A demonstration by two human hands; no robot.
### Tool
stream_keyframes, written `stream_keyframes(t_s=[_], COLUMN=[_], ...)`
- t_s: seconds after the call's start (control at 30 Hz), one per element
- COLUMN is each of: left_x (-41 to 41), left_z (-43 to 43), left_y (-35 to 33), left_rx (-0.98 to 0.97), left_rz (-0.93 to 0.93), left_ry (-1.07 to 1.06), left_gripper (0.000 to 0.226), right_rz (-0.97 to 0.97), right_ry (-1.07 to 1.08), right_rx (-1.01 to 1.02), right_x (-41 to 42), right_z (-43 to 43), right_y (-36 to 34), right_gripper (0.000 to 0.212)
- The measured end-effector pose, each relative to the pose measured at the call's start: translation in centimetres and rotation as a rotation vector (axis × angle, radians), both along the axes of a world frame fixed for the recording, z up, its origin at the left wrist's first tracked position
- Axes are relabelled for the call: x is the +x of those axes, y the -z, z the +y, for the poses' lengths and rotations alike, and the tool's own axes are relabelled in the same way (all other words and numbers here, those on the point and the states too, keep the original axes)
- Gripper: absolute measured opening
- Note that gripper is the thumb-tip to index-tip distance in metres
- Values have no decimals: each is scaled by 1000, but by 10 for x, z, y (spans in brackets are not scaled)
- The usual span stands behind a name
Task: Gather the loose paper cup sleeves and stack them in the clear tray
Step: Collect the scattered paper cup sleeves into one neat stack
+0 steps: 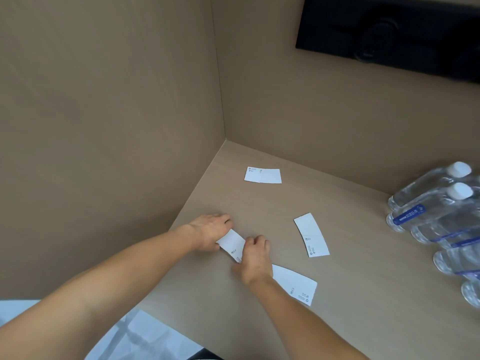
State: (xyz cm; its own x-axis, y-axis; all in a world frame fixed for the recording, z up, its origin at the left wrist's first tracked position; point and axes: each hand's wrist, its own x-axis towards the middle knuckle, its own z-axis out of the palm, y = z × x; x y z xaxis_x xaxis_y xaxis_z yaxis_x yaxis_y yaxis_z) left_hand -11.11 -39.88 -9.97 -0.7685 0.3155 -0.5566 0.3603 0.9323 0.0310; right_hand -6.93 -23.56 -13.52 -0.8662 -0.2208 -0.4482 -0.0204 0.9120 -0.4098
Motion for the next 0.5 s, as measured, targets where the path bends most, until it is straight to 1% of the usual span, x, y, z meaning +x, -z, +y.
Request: stream_keyframes(t_s=[0.13,0.33,0.5], left_x=[10,17,16], left_z=[5,17,37], left_y=[-2,-10,-16], left_rx=[44,97,145], left_rz=[15,74,123], left_ry=[-31,-13,1], left_gripper=[44,44,40], right_rz=[35,119,146], right_ry=[-42,-99,-74], right_rx=[-7,-2,20], right_x=[1,-1,-3], right_z=[14,40,64], right_y=[-4,-16,-26], right_gripper=[54,47,46])
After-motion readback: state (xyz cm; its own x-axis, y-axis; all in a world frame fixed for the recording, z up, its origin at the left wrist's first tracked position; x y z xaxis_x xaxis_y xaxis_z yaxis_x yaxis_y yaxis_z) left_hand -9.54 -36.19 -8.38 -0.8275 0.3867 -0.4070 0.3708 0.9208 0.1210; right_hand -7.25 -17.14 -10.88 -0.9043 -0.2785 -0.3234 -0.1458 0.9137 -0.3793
